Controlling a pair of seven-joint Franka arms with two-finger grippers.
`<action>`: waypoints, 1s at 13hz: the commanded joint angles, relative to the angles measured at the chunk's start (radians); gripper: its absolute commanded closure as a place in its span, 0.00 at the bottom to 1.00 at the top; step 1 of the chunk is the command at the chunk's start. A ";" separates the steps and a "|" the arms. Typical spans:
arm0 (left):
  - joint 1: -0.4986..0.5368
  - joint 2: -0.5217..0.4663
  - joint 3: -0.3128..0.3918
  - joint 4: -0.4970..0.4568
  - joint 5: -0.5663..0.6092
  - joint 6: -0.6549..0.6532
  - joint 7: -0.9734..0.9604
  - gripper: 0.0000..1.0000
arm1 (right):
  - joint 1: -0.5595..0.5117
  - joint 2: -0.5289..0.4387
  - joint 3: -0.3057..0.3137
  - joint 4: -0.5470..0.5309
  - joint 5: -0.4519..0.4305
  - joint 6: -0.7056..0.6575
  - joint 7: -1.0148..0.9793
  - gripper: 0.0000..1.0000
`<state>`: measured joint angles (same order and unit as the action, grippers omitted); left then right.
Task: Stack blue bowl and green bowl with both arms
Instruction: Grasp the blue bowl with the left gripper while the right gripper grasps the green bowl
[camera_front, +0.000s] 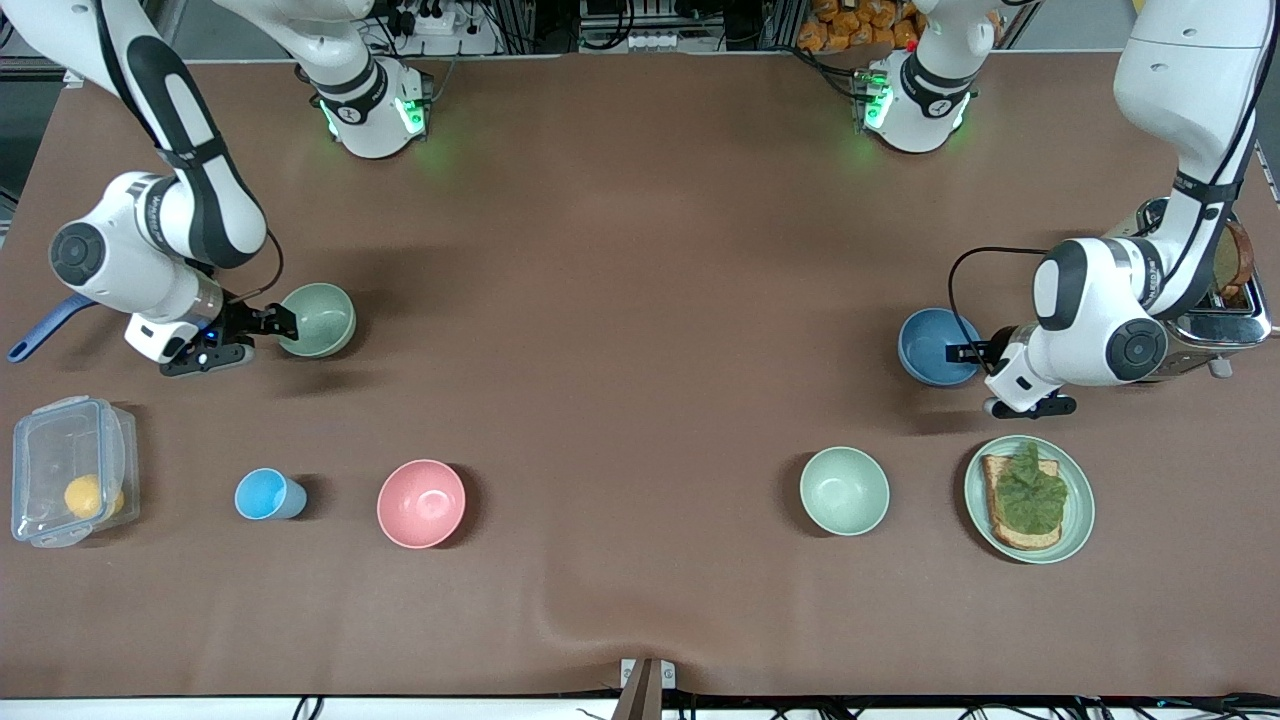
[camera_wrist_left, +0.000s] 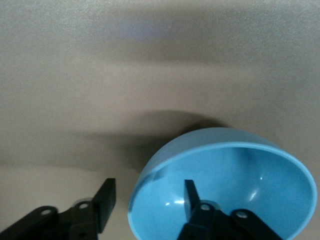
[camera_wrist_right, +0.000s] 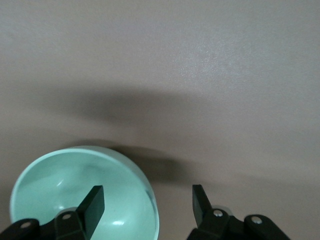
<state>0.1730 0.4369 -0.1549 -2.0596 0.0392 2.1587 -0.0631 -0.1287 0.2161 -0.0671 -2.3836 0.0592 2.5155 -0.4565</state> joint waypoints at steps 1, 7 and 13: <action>0.003 0.009 -0.006 0.015 0.005 0.006 0.014 0.78 | 0.006 0.011 0.000 -0.069 0.014 0.109 -0.025 0.40; 0.006 0.008 -0.008 0.018 0.005 0.006 0.014 1.00 | 0.009 0.017 0.006 -0.085 0.014 0.112 -0.025 1.00; 0.005 -0.004 -0.009 0.035 0.004 -0.007 0.019 1.00 | 0.093 -0.041 0.055 -0.048 0.042 -0.010 0.256 1.00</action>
<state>0.1727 0.4329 -0.1607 -2.0413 0.0392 2.1511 -0.0536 -0.0810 0.2125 -0.0336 -2.4315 0.0678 2.5364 -0.3126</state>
